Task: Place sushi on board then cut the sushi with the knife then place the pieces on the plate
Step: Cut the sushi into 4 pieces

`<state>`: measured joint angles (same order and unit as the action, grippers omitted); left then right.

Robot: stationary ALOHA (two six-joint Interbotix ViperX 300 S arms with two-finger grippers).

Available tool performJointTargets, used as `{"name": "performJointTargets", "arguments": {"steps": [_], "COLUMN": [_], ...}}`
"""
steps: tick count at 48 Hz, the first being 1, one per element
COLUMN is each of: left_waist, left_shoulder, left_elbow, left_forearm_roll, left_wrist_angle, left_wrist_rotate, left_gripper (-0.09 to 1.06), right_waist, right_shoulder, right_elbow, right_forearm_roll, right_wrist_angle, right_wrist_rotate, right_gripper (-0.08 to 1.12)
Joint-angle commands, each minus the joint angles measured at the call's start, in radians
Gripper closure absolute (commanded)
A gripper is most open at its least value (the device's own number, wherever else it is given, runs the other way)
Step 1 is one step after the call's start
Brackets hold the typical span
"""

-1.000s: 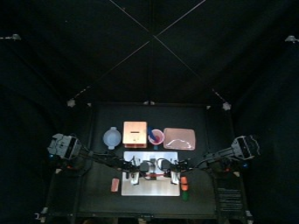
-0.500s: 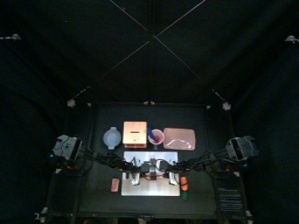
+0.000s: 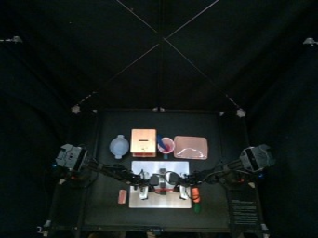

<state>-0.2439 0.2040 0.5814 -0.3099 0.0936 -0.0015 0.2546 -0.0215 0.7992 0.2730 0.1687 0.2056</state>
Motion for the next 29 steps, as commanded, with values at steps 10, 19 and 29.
{"name": "performJointTargets", "arguments": {"steps": [10, 19, 29], "left_waist": [-0.003, 0.003, 0.003], "left_shoulder": [-0.048, -0.106, -0.175], "left_elbow": [-0.012, -0.002, 0.012], "left_forearm_roll": [-0.003, 0.015, 0.092], "left_wrist_angle": [-0.005, -0.014, -0.014], "left_wrist_rotate": [-0.002, 0.006, 0.008], "left_gripper": [0.58, 0.48, 0.32], "right_waist": [-0.002, -0.012, -0.034], "right_shoulder": [-0.055, -0.11, -0.178], "right_elbow": [-0.012, -0.005, 0.015], "right_forearm_roll": [-0.017, -0.035, -0.058], "right_wrist_angle": [0.009, 0.017, 0.058], "right_wrist_rotate": [0.002, 0.002, 0.002], "right_gripper": [0.65, 0.65, 0.65]}}
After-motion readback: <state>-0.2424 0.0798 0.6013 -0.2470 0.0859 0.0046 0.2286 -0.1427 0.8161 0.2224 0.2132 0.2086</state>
